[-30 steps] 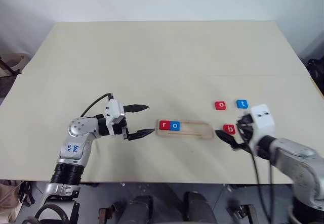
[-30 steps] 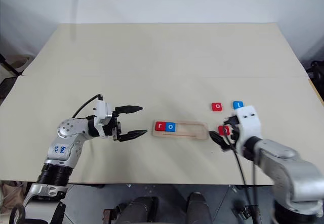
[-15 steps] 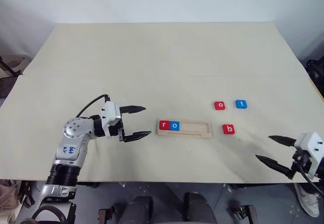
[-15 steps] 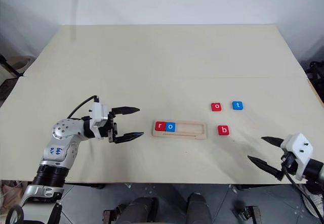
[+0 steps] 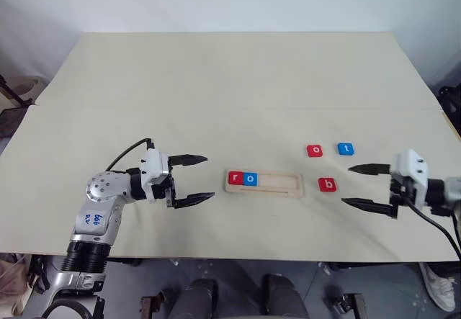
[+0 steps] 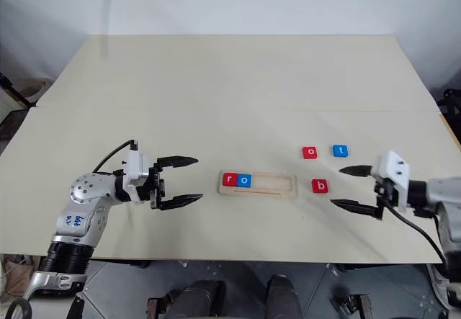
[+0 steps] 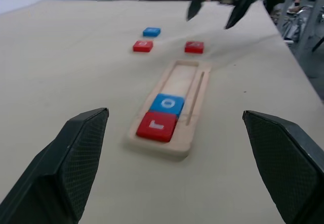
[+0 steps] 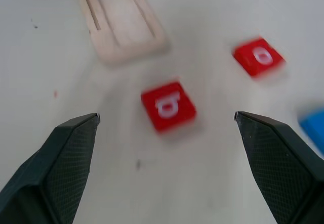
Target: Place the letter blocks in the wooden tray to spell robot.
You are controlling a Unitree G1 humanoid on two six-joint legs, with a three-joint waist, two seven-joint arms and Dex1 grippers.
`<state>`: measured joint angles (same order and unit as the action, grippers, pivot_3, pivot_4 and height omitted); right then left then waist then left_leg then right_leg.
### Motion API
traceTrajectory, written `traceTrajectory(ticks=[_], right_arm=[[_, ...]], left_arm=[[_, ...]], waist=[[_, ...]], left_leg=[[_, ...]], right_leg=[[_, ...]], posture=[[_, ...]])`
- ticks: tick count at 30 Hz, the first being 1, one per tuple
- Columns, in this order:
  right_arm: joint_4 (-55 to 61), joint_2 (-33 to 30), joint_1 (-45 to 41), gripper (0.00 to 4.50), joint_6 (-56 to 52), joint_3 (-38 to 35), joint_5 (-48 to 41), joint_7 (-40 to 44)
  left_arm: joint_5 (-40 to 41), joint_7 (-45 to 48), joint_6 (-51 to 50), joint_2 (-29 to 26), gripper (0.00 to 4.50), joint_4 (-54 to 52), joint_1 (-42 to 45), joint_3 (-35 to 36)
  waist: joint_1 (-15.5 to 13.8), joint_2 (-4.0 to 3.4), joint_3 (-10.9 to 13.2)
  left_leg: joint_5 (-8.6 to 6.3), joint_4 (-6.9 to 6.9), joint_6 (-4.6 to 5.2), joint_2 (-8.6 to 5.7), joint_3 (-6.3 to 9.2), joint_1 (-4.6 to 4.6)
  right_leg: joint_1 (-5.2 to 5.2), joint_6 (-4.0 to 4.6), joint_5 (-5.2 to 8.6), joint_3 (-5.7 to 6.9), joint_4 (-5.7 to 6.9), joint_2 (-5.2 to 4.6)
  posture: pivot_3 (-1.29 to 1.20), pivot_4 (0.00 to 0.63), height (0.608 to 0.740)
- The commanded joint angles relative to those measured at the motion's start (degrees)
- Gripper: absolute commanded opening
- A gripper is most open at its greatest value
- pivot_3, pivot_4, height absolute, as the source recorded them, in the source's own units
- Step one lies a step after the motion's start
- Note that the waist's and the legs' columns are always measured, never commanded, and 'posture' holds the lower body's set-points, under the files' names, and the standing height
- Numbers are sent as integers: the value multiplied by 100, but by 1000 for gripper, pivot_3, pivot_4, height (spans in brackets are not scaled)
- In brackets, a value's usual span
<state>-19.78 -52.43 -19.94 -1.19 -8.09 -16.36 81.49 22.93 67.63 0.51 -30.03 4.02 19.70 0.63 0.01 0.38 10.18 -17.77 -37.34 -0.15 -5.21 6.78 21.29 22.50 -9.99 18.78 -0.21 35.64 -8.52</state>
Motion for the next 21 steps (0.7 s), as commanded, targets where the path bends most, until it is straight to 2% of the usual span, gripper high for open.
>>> traceTrajectory(ticks=[1,8,17,21], right_arm=[[-656,10,-543,4473,291,454,362,288],[-1961,261,-1523,4473,860,1051,802,524],[-2112,562,-1625,1548,1085,1136,753,568],[-1386,595,-1553,1477,537,1006,403,602]], left_arm=[[77,3,45,15,4500,-336,-69,-42],[64,-194,32,55,4500,-483,-132,-44],[89,-341,11,24,4500,-567,-214,8],[100,-353,-2,15,4500,-554,-183,5]], waist=[[-18,0,0],[10,0,0],[15,-1,-1],[17,-1,0]], left_leg=[[0,2,0,0,5,1],[0,4,-1,1,4,2],[-1,4,-2,2,5,2],[-1,4,-3,3,4,2]], right_leg=[[1,0,0,3,0,0],[5,0,0,5,-1,0],[6,0,0,5,1,1],[7,0,0,5,2,1]], posture=[[0,150,740],[0,150,740],[0,150,740],[0,150,740]])
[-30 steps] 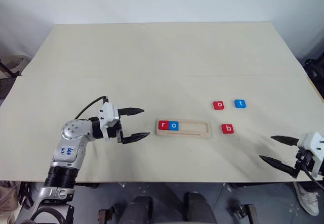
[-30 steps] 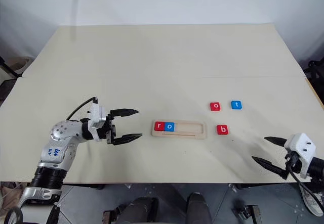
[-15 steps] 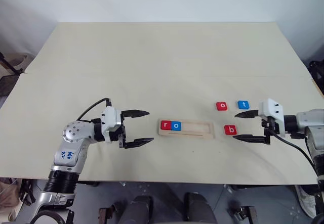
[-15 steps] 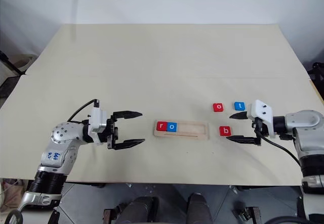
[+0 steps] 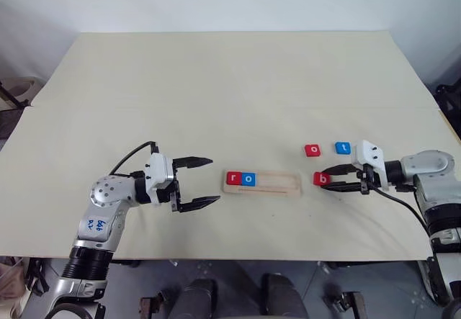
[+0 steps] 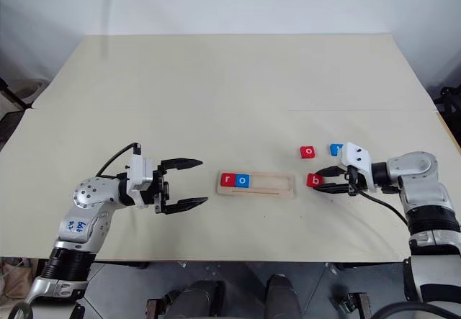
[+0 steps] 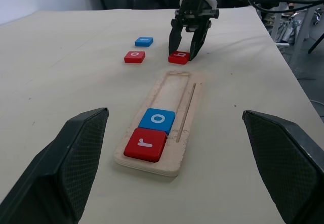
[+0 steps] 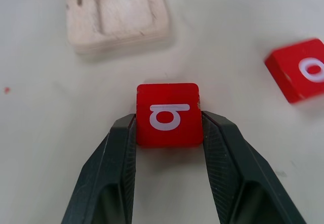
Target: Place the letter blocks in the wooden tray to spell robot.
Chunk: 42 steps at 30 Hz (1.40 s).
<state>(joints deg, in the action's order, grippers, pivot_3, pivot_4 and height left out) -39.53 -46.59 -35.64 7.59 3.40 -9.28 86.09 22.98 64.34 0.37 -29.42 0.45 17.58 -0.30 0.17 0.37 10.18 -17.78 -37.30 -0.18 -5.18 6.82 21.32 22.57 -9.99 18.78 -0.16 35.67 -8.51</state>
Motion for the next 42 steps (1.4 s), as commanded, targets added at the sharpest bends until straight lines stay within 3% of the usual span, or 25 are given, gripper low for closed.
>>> traceTrajectory(ticks=[1,7,10,16,29,37,38,42], right_arm=[[767,14,23,1477,-478,-148,-362,122],[2474,443,-165,1477,-2123,218,-548,-525],[2841,626,-146,1477,-2458,394,-462,-689],[3049,1041,-236,1477,-2604,836,-217,-1033],[2774,1078,-278,1477,-2318,919,-14,-1090],[2891,1077,-200,4250,-2397,865,-118,-1109],[2935,1033,-185,4481,-2435,795,-174,-1104],[3233,823,-33,4481,-2502,417,-522,-1026]], left_arm=[[95,-20,15,-49,4500,-181,37,99],[47,8,50,-49,4500,-8,128,78],[36,-5,47,-34,4500,13,148,57],[24,-39,25,-25,4500,-40,91,33],[44,-176,-15,-58,4500,-203,-46,75],[50,-201,-16,-49,4500,-169,16,64],[52,-200,-15,-49,4500,-173,14,65],[56,-203,-20,-43,4500,-181,8,61]], waist=[[2,-1,0],[13,-1,0],[-15,-1,0],[-28,0,1],[-2,0,1],[-4,0,1],[-4,0,1],[-8,0,1]], left_leg=[[0,0,0,0,-1,0],[-1,-1,-3,3,1,0],[-2,-1,-6,4,3,2],[-4,-17,-4,-7,15,20],[-3,-13,-5,-4,13,19],[-3,-13,-5,-4,13,19],[-3,-12,-5,-4,13,19],[-3,-12,-5,-4,13,19]], right_leg=[[1,0,0,-1,0,0],[3,0,0,-2,2,2],[8,1,0,-2,10,3],[9,-1,-1,5,4,-3],[16,-1,-1,6,11,-1],[16,-1,-1,6,11,-1],[16,-1,-1,6,11,-1],[16,-1,-1,6,10,-1]], posture=[[0,150,740],[0,150,740],[0,150,740],[0,150,740],[0,150,740],[0,150,740],[0,150,740],[0,150,740]])
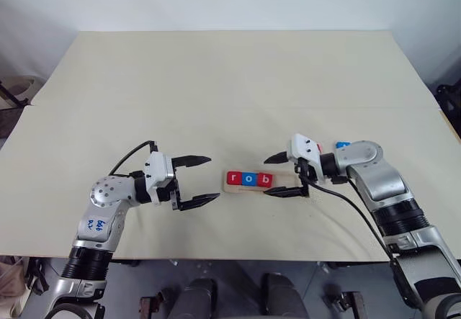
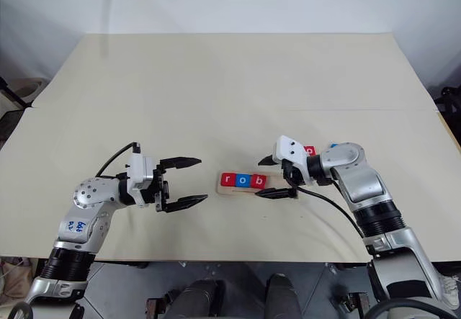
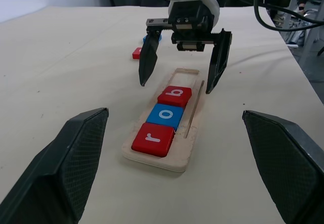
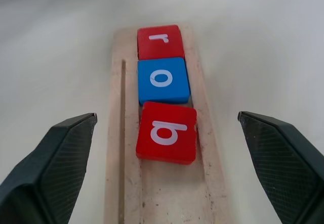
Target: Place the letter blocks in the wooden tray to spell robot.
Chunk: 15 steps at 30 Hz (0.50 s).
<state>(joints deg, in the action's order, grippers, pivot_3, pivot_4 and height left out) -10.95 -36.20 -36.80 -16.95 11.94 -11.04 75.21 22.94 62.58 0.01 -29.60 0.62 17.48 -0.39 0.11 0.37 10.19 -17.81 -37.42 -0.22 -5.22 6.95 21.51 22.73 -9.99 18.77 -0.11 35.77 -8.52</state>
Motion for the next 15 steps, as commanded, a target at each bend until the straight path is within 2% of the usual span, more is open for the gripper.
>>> traceTrajectory(ticks=[1,5,6,9,15], right_arm=[[444,-266,138,4481,-59,-520,-424,81],[692,-490,403,4481,-353,-660,-611,106],[806,-581,513,4311,-468,-633,-665,200],[1042,-605,704,3539,-668,-551,-679,122],[1090,-433,768,1403,-684,-293,-467,-184]], left_arm=[[60,-27,15,-21,4500,-196,21,66],[55,-19,13,-8,4500,-178,36,49],[56,-14,10,-6,4500,-173,43,43],[54,2,2,-2,4500,-147,65,30],[58,7,-23,-2,4500,-151,90,12]], waist=[[-3,0,0],[-10,0,0],[-10,0,0],[-10,0,0],[3,0,0]], left_leg=[[0,0,0,0,0,0],[0,-2,0,0,0,0],[0,-2,0,0,0,0],[0,0,0,1,0,0],[0,2,0,4,-5,0]], right_leg=[[0,0,0,0,0,0],[-2,0,0,0,0,0],[-2,0,0,0,0,0],[-2,0,0,0,-1,0],[3,1,1,-3,1,3]], posture=[[0,150,740],[0,150,740],[0,150,740],[0,150,740],[0,150,740]])
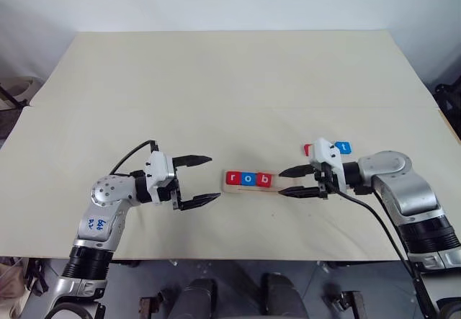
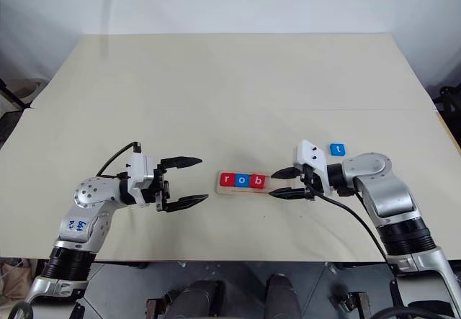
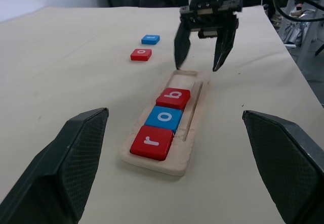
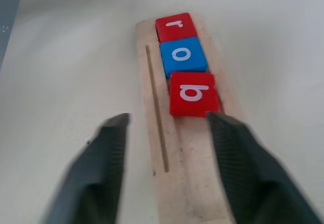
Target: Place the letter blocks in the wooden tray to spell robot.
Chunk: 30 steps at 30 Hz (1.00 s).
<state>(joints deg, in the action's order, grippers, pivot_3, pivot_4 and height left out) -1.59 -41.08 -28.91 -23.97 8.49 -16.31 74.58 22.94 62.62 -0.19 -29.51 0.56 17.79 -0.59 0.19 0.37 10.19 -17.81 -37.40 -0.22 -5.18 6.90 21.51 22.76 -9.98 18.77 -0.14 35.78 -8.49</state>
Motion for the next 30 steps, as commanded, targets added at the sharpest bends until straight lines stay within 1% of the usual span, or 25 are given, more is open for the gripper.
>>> traceTrajectory(ticks=[1,3,4,11,16,20,23,26,30], right_arm=[[109,78,-27,1111,80,95,117,-170],[-37,185,-85,313,140,130,224,-361],[-101,237,-117,27,152,135,256,-442],[-354,420,-328,27,213,257,388,-589],[-302,439,-331,27,181,224,344,-542],[-355,375,-284,27,262,237,410,-507],[-242,208,-285,27,123,79,281,-408],[-273,59,-267,27,144,85,297,-332],[-374,109,-296,27,159,185,345,-388]], left_arm=[[59,4,-11,-16,4500,-151,57,35],[60,-1,-28,-27,4500,-178,43,39],[60,-5,-37,-29,4500,-191,38,42],[61,-20,-66,-44,4500,-237,35,63],[54,-53,-69,-40,4500,-253,28,73],[59,-82,-80,-50,4500,-291,-3,75],[75,-99,-106,-76,4500,-334,-35,107],[75,-106,-108,-92,4500,-333,-51,122],[72,-118,-100,-79,4500,-321,-34,108]], waist=[[-12,0,0],[-15,0,0],[-14,0,0],[-13,0,0],[-11,0,0],[-11,0,0],[-12,0,0],[-13,0,0],[-6,0,0]], left_leg=[[0,-1,0,-1,0,0],[0,-2,0,-4,0,1],[0,-3,0,-4,0,0],[0,-1,0,-3,1,0],[0,-1,0,-3,2,0],[0,-1,0,-3,2,0],[0,-1,0,-3,2,0],[0,-1,0,-3,1,0],[0,0,0,-3,0,0]], right_leg=[[0,0,0,0,0,-1],[-1,0,0,0,-1,-3],[-1,0,0,0,-1,-3],[-1,0,0,1,-1,-2],[-1,0,0,1,-1,-2],[-1,0,0,1,-1,-2],[-1,0,0,1,-1,-2],[-1,0,0,1,-2,-3],[-1,0,0,1,-2,-2]], posture=[[0,150,740],[0,150,740],[0,150,740],[0,150,740],[0,150,740],[0,150,740],[0,150,740],[0,150,740],[0,150,740]])
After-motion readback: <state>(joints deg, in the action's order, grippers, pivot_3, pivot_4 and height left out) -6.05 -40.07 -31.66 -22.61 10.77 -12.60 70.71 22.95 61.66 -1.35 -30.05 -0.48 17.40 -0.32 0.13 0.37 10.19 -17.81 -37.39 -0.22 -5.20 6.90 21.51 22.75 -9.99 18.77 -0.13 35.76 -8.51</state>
